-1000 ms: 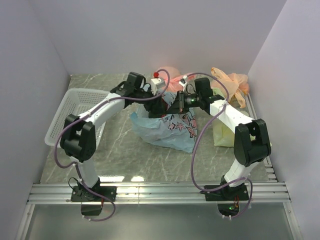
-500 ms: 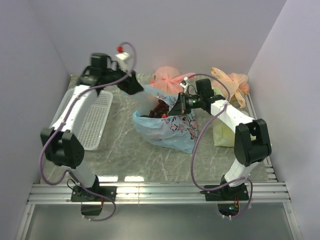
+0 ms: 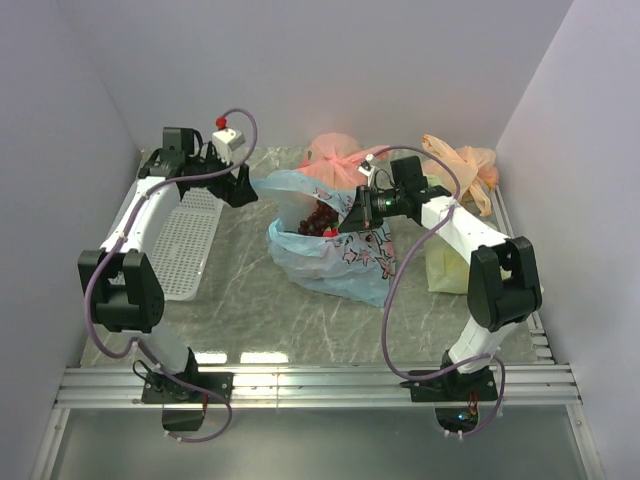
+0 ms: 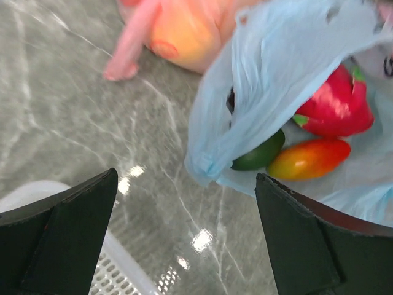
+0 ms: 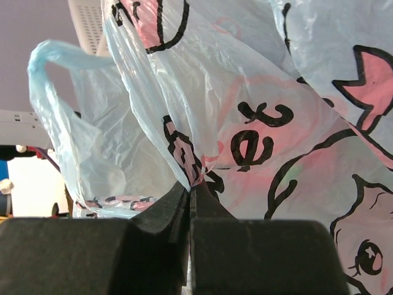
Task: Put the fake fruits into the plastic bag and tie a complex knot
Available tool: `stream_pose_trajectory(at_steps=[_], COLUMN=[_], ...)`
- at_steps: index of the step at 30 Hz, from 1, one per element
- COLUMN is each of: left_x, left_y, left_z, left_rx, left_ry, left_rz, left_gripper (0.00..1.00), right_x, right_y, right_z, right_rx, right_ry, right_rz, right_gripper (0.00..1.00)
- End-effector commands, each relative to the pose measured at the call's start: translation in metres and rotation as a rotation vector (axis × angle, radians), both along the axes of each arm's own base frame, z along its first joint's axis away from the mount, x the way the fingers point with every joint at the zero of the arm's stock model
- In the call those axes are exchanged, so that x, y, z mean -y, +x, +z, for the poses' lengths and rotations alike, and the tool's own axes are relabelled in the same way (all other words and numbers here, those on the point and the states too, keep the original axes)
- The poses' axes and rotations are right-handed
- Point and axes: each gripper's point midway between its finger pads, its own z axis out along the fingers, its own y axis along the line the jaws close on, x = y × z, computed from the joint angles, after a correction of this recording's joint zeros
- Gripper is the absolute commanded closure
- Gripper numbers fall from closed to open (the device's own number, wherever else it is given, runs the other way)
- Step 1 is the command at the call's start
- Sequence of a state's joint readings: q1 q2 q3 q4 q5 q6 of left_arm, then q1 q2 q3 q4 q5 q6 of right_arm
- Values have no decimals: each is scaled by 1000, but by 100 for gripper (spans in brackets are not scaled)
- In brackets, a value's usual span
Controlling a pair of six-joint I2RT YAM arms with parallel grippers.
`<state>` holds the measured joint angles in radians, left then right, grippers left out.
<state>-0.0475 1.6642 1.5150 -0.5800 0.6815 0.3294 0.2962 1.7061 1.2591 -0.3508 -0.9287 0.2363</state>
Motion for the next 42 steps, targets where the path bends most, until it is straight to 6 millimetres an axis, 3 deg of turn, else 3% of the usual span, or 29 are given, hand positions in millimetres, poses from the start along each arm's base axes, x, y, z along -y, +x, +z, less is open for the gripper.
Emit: stream_pose_trajectory(at_steps=[1, 4, 6, 7, 8, 11, 14, 15, 17, 20, 22, 26, 27, 29, 30, 31, 35, 42], left_x=[12, 17, 19, 21, 23, 32, 40, 41, 43, 44, 44, 43, 44, 45, 44, 43, 40, 33], left_y=[-1, 0, 6, 10, 18, 17, 4, -3, -9, -6, -1, 6, 7, 8, 8, 8, 12, 22], left_z=[-1, -17, -24, -19, -15, 0, 13, 13, 15, 16, 15, 12, 12, 13, 9, 11, 11, 15], left_rx=[82, 60, 35, 40, 62, 73, 87, 75, 72, 77, 102, 105, 105, 109, 98, 104, 137, 216], left_ry=[-13, -16, -33, -47, -61, -132, -176, -178, -189, -205, -204, -199, -203, -216, -217, -217, -224, -188], left_rz=[-123, -182, -181, -180, -174, -183, -247, -269, -294, -265, -243, -220, -220, -215, -204, -190, -129, -109], left_gripper=[1, 6, 26, 34, 48, 66, 76, 71, 52, 40, 39, 67, 68, 64, 58, 44, 30, 28], right_x=[1, 1, 0, 0, 1, 2, 3, 3, 3, 2, 2, 4, 5, 4, 5, 5, 7, 8], right_y=[9, 9, 6, 5, 5, 6, 9, 9, 10, 13, 12, 11, 11, 9, 8, 8, 5, 1], right_z=[14, 15, 16, 16, 17, 20, 27, 27, 29, 30, 30, 30, 29, 29, 30, 29, 25, 22], right_rx=[51, 52, 60, 66, 74, 88, 112, 113, 120, 119, 115, 121, 122, 123, 124, 123, 119, 112], right_ry=[10, 8, 5, 2, -8, -19, -36, -42, -45, -41, -42, -53, -55, -57, -57, -62, -69, -75], right_rz=[15, 17, 32, 40, 47, 50, 55, 54, 56, 55, 57, 73, 74, 83, 84, 87, 91, 96], right_gripper=[100, 100, 100, 100, 100, 96, 96, 96, 97, 98, 98, 98, 99, 100, 100, 100, 100, 100])
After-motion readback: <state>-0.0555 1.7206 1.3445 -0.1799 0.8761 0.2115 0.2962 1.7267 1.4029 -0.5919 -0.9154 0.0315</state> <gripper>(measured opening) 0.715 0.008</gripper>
